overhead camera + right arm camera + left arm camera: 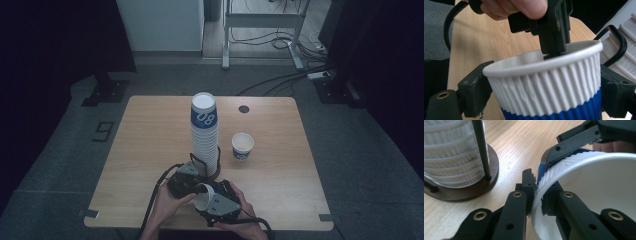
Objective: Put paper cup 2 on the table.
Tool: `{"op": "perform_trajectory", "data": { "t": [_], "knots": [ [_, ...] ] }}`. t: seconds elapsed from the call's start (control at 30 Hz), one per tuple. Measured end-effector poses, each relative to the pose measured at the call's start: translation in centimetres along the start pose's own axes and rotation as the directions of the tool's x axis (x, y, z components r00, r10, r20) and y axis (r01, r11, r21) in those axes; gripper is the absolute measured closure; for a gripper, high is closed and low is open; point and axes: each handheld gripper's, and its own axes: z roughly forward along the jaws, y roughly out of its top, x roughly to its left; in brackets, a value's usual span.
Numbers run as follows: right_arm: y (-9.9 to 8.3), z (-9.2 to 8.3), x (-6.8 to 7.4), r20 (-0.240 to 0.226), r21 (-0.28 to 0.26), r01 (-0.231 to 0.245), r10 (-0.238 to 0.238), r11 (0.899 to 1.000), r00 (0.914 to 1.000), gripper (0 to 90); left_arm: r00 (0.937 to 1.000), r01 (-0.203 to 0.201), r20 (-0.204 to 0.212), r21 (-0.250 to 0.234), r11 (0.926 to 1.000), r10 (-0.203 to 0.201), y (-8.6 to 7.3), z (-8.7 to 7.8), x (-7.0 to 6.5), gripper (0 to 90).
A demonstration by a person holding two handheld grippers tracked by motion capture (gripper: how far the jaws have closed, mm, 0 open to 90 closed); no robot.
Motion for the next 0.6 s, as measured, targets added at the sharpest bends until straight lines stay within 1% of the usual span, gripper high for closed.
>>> {"op": "perform_trajectory", "data": {
  "t": [0.03,0.07,0.1,0.13,0.17,0.2,0.23,0.27,0.3,0.33,0.37,0.4,0.43,0.47,0.5,0.57,0.6],
  "knots": [
    [0.0,0.0,-0.1,-0.002,0.001,-0.003,0.003,1.000,1.0000,11.9,1.0000,0.004,-0.001,-0.012,0.9999,-0.004,0.0,0.0,0.0,82.3],
    [-0.1,-0.1,-0.1,0.005,-0.001,-0.011,0.011,1.000,0.9999,15.7,0.9999,0.011,-0.007,-0.025,0.9996,-0.011,-0.1,-0.1,0.1,82.4],
    [-0.1,-0.2,-0.2,0.020,-0.005,-0.010,0.010,1.000,0.9998,16.2,0.9998,0.021,0.001,-0.040,0.9990,-0.021,-0.2,-0.3,0.2,82.0],
    [-0.2,-0.3,-0.4,0.020,-0.010,-0.022,0.022,1.000,0.9995,16.4,0.9997,0.023,0.011,-0.049,0.9985,-0.023,-0.3,-0.3,0.3,82.5],
    [-0.2,-0.4,-0.5,0.016,-0.016,-0.028,0.028,0.999,0.9995,16.4,0.9998,0.009,0.019,-0.050,0.9987,-0.008,-0.3,-0.3,0.2,84.1],
    [0.0,-0.5,-0.5,0.015,-0.024,-0.032,0.032,0.999,0.9994,16.5,1.0000,0.001,0.008,-0.051,0.9987,0.000,-0.3,-0.3,0.1,83.7],
    [0.1,-0.5,-0.4,0.023,-0.025,-0.027,0.027,0.999,0.9994,16.6,1.0000,0.004,0.007,-0.058,0.9983,-0.004,-0.3,-0.3,0.2,81.0],
    [0.3,-0.5,-0.4,0.025,-0.028,-0.022,0.023,0.999,0.9994,16.8,1.0000,0.004,0.007,-0.058,0.9983,-0.004,-0.3,-0.3,0.2,80.7],
    [0.4,-0.5,-0.4,0.027,-0.028,-0.025,0.026,0.999,0.9993,17.0,0.9999,0.014,0.005,-0.074,0.9971,-0.014,-0.3,-0.3,0.1,80.2],
    [0.3,-0.4,-0.4,0.024,-0.031,-0.031,0.031,0.999,0.9992,17.0,0.9999,0.014,0.005,-0.074,0.9971,-0.014,-0.3,-0.3,0.1,78.5],
    [0.3,-0.4,-0.5,0.024,-0.030,-0.036,0.037,0.999,0.9990,17.1,0.9999,0.011,0.009,-0.092,0.9957,-0.010,-0.4,-0.4,0.1,77.2],
    [0.2,-0.4,-0.6,0.029,-0.024,-0.039,0.040,0.999,0.9988,17.1,0.9999,0.011,-0.005,-0.101,0.9948,-0.011,-0.5,-0.5,0.1,75.3],
    [0.1,-0.4,-0.6,0.030,-0.025,-0.048,0.049,0.999,0.9983,17.2,0.9997,0.019,-0.012,-0.111,0.9936,-0.021,-0.5,-0.6,0.1,72.0],
    [0.1,-0.4,-0.7,0.031,-0.025,-0.054,0.055,0.998,0.9980,17.2,0.9995,0.026,-0.012,-0.128,0.9915,-0.028,-0.6,-0.7,0.2,71.7],
    [0.0,-0.5,-0.8,0.034,-0.025,-0.064,0.065,0.998,0.9973,17.2,0.9994,0.020,-0.024,-0.148,0.9888,-0.023,-0.8,-0.8,0.3,69.1],
    [-0.2,-0.6,-1.0,0.034,-0.031,-0.086,0.087,0.996,0.9957,17.3,0.9985,0.017,-0.049,-0.185,0.9825,-0.026,-1.0,-0.9,0.1,59.8],
    [-0.3,-0.7,-1.1,0.038,-0.031,-0.096,0.097,0.995,0.9945,17.3,0.9983,0.019,-0.049,-0.202,0.9792,-0.030,-1.2,-0.8,0.1,57.4]
  ]
}}
